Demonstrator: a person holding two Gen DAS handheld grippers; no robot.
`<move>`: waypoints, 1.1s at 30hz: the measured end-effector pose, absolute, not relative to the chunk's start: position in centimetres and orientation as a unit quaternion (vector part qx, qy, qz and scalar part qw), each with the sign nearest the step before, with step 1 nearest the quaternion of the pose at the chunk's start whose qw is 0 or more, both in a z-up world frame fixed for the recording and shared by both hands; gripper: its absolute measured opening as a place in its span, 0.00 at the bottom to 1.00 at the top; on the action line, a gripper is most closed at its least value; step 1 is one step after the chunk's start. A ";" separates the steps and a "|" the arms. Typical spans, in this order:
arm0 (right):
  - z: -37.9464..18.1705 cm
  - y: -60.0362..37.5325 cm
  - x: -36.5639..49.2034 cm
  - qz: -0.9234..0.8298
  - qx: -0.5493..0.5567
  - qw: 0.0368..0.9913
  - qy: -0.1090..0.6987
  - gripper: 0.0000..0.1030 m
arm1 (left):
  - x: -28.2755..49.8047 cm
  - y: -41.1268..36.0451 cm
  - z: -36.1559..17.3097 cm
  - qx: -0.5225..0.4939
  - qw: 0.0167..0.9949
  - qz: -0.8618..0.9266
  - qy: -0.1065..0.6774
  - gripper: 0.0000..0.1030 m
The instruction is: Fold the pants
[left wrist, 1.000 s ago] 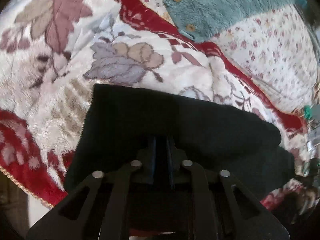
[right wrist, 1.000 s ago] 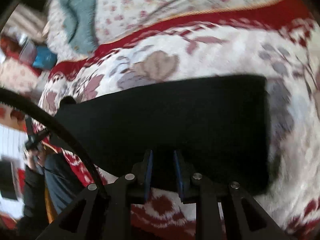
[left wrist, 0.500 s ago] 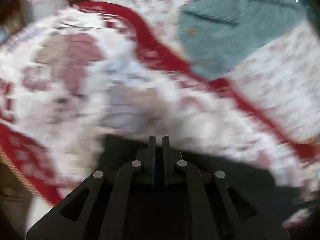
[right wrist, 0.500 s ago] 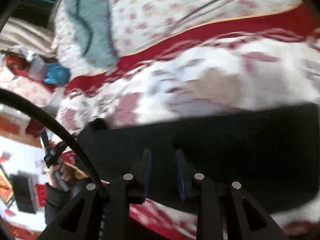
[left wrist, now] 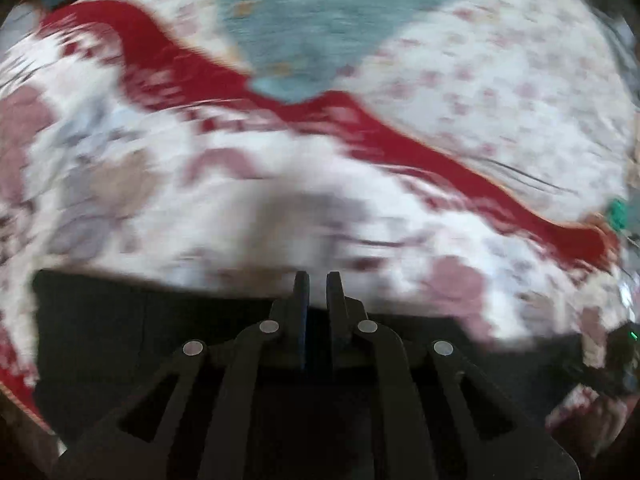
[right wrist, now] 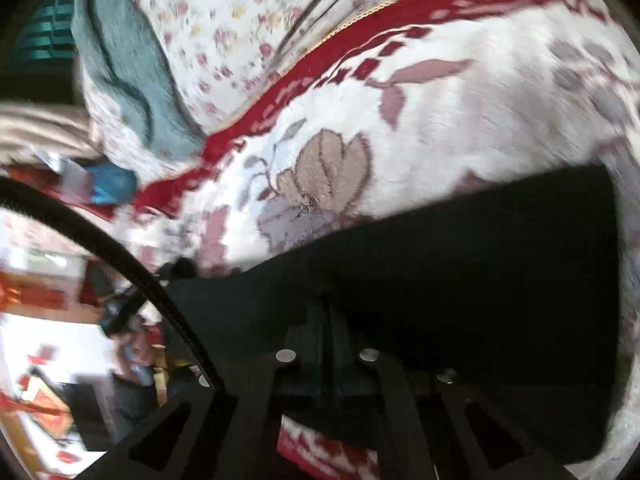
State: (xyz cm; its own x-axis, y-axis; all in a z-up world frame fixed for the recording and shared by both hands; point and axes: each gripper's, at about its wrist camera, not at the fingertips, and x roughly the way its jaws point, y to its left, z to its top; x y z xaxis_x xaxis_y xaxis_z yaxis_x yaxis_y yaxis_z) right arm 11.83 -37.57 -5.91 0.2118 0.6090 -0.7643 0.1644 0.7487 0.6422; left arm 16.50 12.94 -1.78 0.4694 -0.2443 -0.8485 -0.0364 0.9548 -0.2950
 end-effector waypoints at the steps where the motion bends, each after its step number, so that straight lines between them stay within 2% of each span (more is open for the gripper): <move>1: -5.8 -38.0 11.7 0.151 0.317 0.715 0.604 0.00 | 16.4 11.4 -1.9 -0.149 0.841 -0.084 0.513 0.06; 4: -5.8 -39.4 11.3 0.146 0.342 0.709 0.599 0.01 | 17.1 8.6 -3.5 -0.185 0.819 -0.127 0.529 0.06; 8: -6.1 -39.5 11.3 0.159 0.349 0.708 0.593 0.01 | 17.7 7.8 -6.1 -0.173 0.826 -0.119 0.524 0.08; 11: -6.5 -39.6 11.0 0.187 0.351 0.715 0.574 0.01 | 17.4 8.2 -5.5 -0.181 0.828 -0.113 0.519 0.07; 15: -6.8 -40.4 10.6 0.192 0.381 0.705 0.567 0.01 | 15.4 7.9 -2.6 -0.171 0.864 -0.119 0.459 0.08; 17: -6.9 -40.2 10.6 0.192 0.381 0.706 0.565 0.01 | 14.5 6.9 -1.9 -0.162 0.869 -0.138 0.447 0.13; 18: -6.9 -40.2 10.6 0.192 0.382 0.706 0.564 0.01 | 14.4 6.3 -2.2 -0.154 0.865 -0.139 0.456 0.25; 19: -6.9 -40.1 10.7 0.192 0.382 0.707 0.563 0.01 | 14.5 5.5 -3.1 -0.139 0.857 -0.131 0.479 0.30; 20: -6.9 -40.1 10.7 0.192 0.383 0.707 0.563 0.01 | 14.9 4.5 -4.1 -0.118 0.848 -0.109 0.504 0.30; 22: -6.8 -40.1 10.6 0.194 0.380 0.707 0.564 0.01 | 14.8 3.7 -3.5 -0.104 0.857 -0.092 0.497 0.30; 25: -5.9 -40.3 10.8 0.194 0.369 0.712 0.565 0.03 | 13.9 3.8 0.0 -0.156 0.865 -0.104 0.465 0.30; 27: -3.8 -41.8 10.2 0.163 0.367 0.754 0.520 0.05 | 13.3 3.8 1.8 -0.191 0.868 -0.114 0.443 0.31; 29: -2.2 -43.9 9.2 0.140 0.390 0.772 0.482 0.08 | 13.1 3.2 2.8 -0.217 0.871 -0.121 0.423 0.38; 33: -0.3 -45.9 6.4 0.087 0.399 0.782 0.472 0.16 | 13.6 0.9 0.7 -0.186 0.882 -0.143 0.409 0.39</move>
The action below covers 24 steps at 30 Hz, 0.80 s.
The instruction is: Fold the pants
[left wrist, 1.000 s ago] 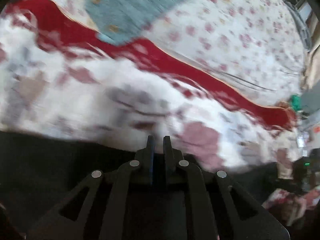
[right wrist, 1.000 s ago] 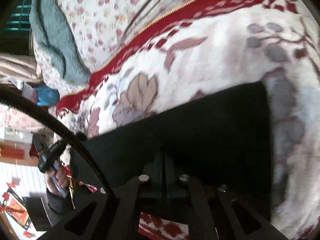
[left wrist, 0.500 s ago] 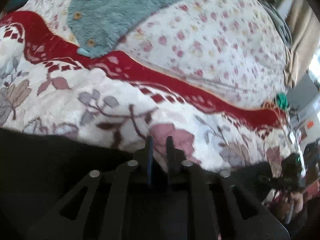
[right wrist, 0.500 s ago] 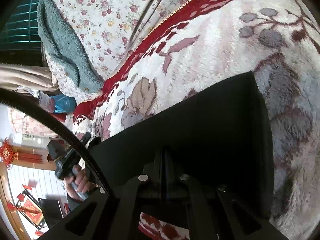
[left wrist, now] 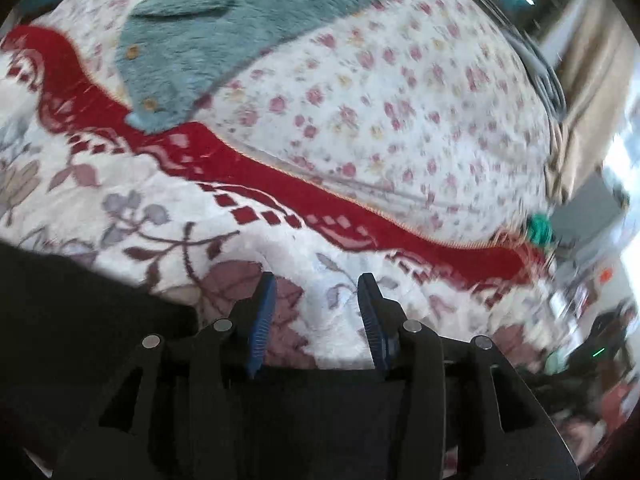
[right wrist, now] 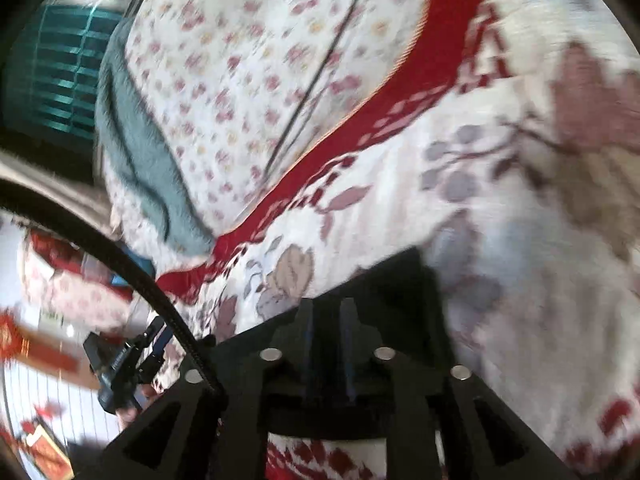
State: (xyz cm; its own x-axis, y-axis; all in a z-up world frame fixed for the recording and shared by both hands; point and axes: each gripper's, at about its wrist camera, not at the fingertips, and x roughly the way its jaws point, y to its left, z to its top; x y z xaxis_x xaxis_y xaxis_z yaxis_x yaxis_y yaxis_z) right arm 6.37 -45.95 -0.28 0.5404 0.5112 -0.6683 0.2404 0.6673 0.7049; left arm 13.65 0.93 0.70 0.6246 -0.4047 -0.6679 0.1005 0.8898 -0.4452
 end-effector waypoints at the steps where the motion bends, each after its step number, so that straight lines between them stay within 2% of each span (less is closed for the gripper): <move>1: 0.1 -46.1 5.8 0.069 0.389 0.786 0.475 0.17 | 13.9 0.7 -0.3 -0.175 0.878 -0.140 0.423 0.39; 4: 0.2 -46.2 3.8 0.003 0.377 0.780 0.498 0.19 | 14.4 0.8 -2.3 -0.194 0.848 -0.178 0.460 0.39; 11: -1.9 -45.2 -0.2 -0.030 0.454 0.739 0.497 0.25 | 15.2 1.1 -3.1 -0.224 0.821 -0.207 0.482 0.39; 15: -2.5 -45.9 -1.3 -0.051 0.492 0.714 0.495 0.34 | 14.6 0.3 -2.7 -0.208 0.823 -0.220 0.481 0.39; 17: -3.0 -46.0 -1.2 -0.055 0.509 0.702 0.495 0.48 | 14.4 0.0 -2.5 -0.198 0.826 -0.220 0.480 0.39; 19: -3.5 -46.0 -1.0 -0.055 0.524 0.693 0.492 0.55 | 14.4 0.0 -2.6 -0.196 0.827 -0.217 0.481 0.39; 24: -5.3 -45.7 0.4 -0.034 0.551 0.684 0.477 0.55 | 14.7 0.1 -3.1 -0.193 0.826 -0.207 0.487 0.39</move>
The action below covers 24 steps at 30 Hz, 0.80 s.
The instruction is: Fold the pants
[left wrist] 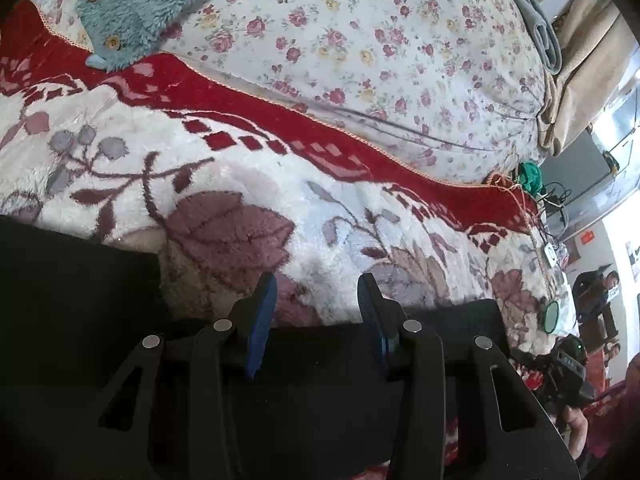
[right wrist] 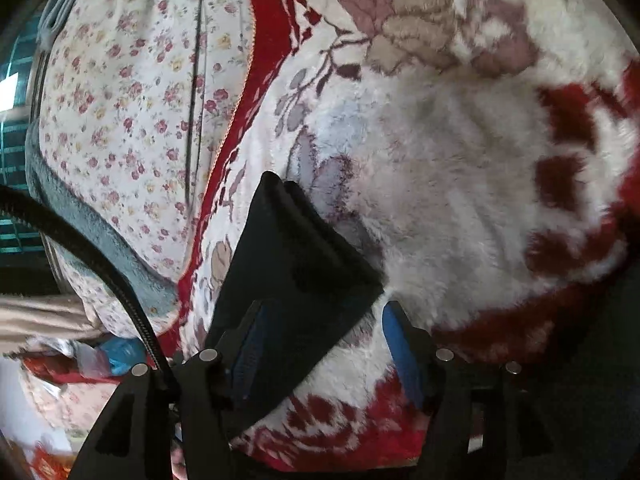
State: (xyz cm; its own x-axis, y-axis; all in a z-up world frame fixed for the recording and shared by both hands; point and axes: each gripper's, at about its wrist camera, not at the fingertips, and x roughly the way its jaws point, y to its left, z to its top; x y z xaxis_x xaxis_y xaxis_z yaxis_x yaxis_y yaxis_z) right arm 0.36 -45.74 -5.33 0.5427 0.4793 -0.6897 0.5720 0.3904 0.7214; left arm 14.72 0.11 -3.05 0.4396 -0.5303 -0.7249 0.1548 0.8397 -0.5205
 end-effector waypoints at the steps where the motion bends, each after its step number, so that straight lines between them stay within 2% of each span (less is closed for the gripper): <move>1: -5.9 -45.6 0.7 -0.025 0.560 0.679 0.474 0.55 | 14.7 0.1 -3.1 -0.191 0.826 -0.206 0.488 0.39; 5: -5.6 -45.5 1.5 0.000 0.544 0.706 0.453 0.55 | 14.7 -0.2 -3.2 -0.181 0.828 -0.202 0.491 0.39; 6: -5.3 -45.2 1.7 0.011 0.530 0.717 0.452 0.51 | 14.8 -0.3 -3.2 -0.180 0.828 -0.200 0.493 0.39; 7: -4.8 -44.9 2.0 0.013 0.498 0.737 0.456 0.40 | 14.8 -0.4 -3.1 -0.180 0.828 -0.199 0.493 0.39; 8: -4.7 -44.7 2.1 0.006 0.480 0.746 0.462 0.34 | 14.9 -0.6 -3.0 -0.180 0.828 -0.199 0.492 0.39; 19: -7.9 -46.1 1.1 0.017 0.568 0.695 0.440 0.32 | 12.9 -1.1 -1.6 -0.169 0.854 -0.186 0.455 0.39; 21: -6.7 -45.7 1.3 -0.008 0.541 0.707 0.456 0.27 | 11.5 0.8 -1.3 -0.195 0.858 -0.171 0.443 0.39; 22: -5.3 -45.1 1.5 -0.004 0.516 0.727 0.453 0.19 | 11.2 1.5 -1.5 -0.208 0.857 -0.165 0.442 0.39; 23: -3.0 -44.1 1.8 0.020 0.485 0.762 0.429 0.14 | 10.7 2.7 -1.8 -0.229 0.854 -0.154 0.442 0.39; 24: -1.9 -43.5 1.8 0.029 0.467 0.778 0.419 0.13 | 10.3 3.7 -2.2 -0.248 0.850 -0.140 0.443 0.39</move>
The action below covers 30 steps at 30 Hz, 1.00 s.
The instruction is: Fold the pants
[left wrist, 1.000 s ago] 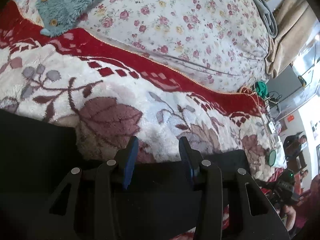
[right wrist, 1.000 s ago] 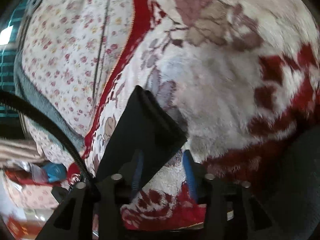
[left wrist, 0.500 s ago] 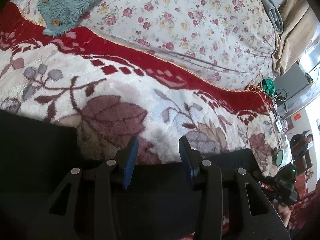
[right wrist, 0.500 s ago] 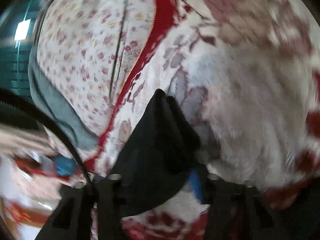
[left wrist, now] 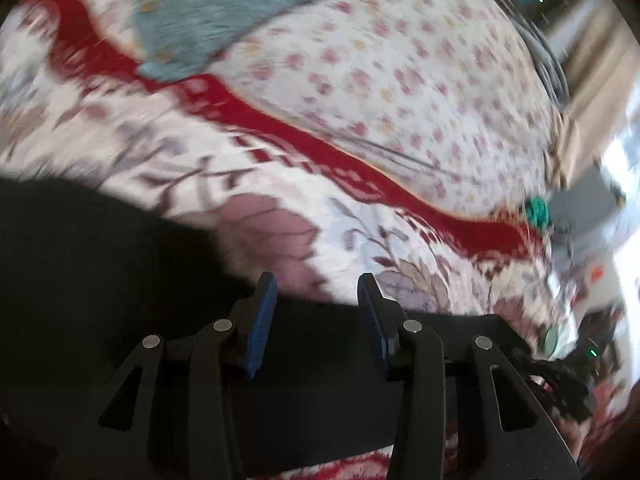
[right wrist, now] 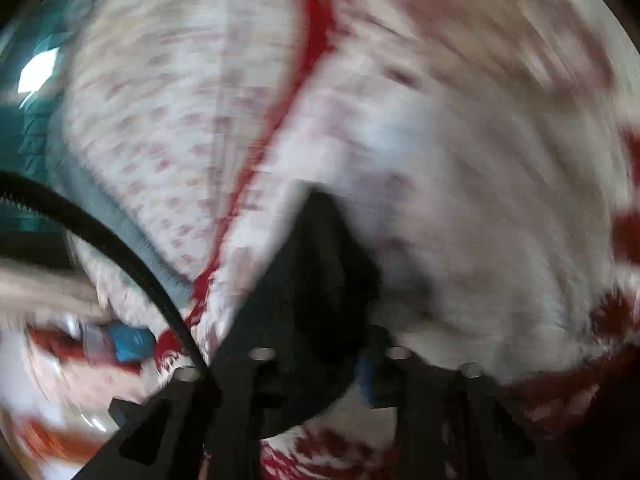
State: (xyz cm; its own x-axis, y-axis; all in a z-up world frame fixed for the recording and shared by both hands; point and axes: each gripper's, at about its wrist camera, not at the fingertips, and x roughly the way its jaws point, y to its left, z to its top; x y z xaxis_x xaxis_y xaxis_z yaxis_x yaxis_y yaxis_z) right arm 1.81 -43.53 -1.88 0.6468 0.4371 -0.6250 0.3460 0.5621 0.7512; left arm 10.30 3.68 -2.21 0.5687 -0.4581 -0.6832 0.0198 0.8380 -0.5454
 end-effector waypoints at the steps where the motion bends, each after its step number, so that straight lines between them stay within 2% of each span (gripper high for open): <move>1: -0.1 -42.6 1.9 0.040 0.435 0.805 0.402 0.13 | 10.2 4.0 -2.4 -0.253 0.849 -0.134 0.444 0.39; 5: -0.6 -42.5 2.5 0.010 0.420 0.794 0.440 0.11 | 10.6 3.4 -3.0 -0.240 0.848 -0.129 0.455 0.39; 10: -0.1 -42.8 2.0 0.008 0.423 0.801 0.424 0.10 | 10.5 1.5 -3.3 -0.195 0.857 -0.133 0.458 0.39; 19: -2.4 -43.8 3.3 0.032 0.404 0.791 0.459 0.10 | 10.9 1.7 -4.0 -0.213 0.856 -0.130 0.453 0.39; 22: -3.5 -44.7 2.9 0.056 0.444 0.774 0.449 0.10 | 10.9 1.7 -4.0 -0.209 0.855 -0.127 0.456 0.39; 30: -3.4 -44.2 2.8 0.057 0.431 0.783 0.445 0.10 | 10.9 1.2 -4.0 -0.187 0.858 -0.127 0.461 0.39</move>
State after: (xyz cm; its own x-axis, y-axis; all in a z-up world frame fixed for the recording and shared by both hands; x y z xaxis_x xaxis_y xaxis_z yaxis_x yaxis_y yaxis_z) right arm 2.83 -44.23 -3.39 0.5981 0.4721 -0.6476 0.2944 0.6221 0.7255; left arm 10.92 1.17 -4.03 0.5427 -0.3914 -0.7432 0.0459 0.8973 -0.4390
